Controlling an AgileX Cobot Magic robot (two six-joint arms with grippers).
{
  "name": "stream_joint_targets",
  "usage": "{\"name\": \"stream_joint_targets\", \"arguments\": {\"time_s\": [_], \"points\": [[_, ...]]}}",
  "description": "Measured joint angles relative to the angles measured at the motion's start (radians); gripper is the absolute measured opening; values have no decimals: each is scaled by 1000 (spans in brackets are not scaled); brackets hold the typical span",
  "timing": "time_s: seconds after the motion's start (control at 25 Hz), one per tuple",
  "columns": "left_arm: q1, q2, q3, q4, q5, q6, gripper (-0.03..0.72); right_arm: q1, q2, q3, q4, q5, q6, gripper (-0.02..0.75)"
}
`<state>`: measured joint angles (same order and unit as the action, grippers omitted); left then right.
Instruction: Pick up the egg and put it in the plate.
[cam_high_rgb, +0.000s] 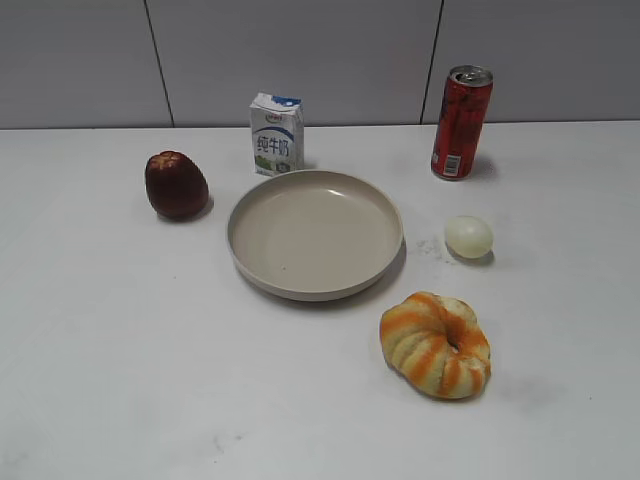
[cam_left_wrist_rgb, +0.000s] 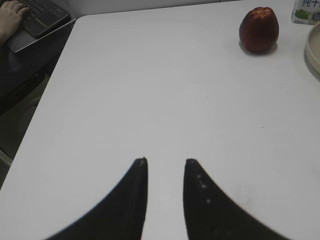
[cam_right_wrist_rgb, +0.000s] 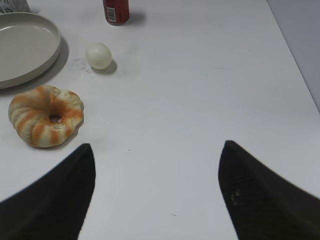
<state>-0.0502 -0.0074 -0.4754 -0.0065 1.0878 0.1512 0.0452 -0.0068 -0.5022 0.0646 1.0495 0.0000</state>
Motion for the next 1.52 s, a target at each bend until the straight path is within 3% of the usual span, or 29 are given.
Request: {"name": "stream_joint_targets", "arguments": {"time_s": [0.96,1.2,1.52], "points": [[0,0,0,0,0,0,189,0,29,-8,5,-25,12,580],[0,0,0,0,0,0,189,0,194,-8,9,-394,16,636],[0,0,0,0,0,0,189,0,681,19,-16,-905,16,669]]}}
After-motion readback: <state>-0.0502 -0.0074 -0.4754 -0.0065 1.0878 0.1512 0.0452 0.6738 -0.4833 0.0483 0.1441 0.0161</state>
